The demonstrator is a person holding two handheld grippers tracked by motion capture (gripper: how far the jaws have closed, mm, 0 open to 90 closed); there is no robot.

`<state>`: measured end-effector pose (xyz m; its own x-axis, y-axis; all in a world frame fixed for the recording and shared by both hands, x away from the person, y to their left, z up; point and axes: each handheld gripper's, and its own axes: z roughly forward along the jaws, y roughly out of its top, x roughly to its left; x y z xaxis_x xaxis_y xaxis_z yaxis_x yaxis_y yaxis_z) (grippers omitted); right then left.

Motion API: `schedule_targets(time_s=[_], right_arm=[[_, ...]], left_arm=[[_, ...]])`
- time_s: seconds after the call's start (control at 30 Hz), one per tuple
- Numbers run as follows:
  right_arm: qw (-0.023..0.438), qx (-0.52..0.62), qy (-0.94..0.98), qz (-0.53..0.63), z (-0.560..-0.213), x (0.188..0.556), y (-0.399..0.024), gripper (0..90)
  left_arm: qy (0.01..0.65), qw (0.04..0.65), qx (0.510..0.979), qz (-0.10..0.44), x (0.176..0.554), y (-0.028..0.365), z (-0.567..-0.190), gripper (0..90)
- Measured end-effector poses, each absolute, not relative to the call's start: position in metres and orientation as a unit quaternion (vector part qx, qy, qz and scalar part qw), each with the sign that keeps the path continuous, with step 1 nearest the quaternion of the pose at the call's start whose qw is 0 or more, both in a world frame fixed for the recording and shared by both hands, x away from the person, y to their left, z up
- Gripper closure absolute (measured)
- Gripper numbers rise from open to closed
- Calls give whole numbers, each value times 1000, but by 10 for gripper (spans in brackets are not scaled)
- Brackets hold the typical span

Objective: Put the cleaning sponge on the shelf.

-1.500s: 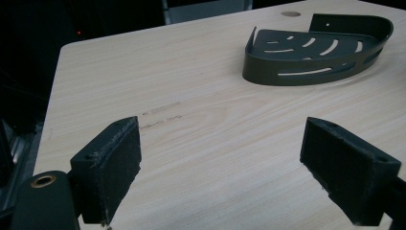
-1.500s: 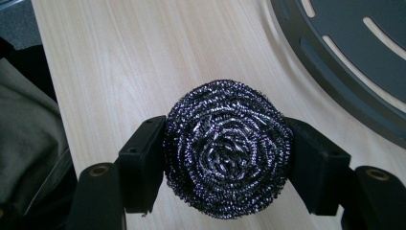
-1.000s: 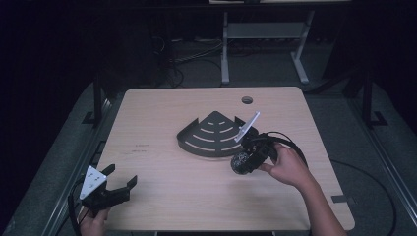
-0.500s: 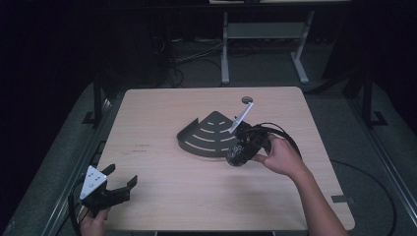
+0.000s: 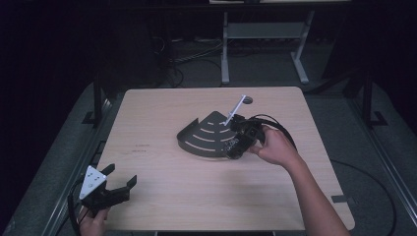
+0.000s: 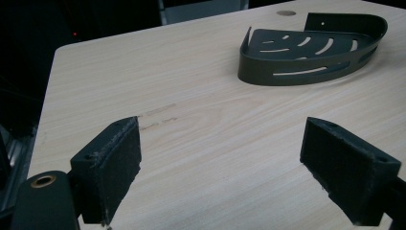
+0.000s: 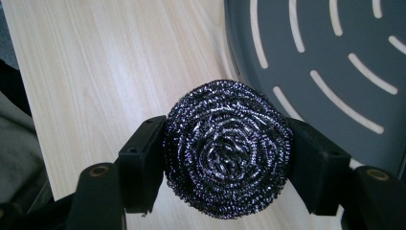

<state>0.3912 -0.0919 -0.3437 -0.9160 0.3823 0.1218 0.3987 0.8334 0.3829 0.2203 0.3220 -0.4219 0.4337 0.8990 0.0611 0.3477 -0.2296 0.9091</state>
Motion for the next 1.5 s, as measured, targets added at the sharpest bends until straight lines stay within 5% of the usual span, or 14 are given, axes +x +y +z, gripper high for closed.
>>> schedule_targets(time_s=[1.5], right_arm=[[27,-218,-960,-173,-349,458,-52,342]], left_arm=[[441,446,714,312,221,326,-421,132]])
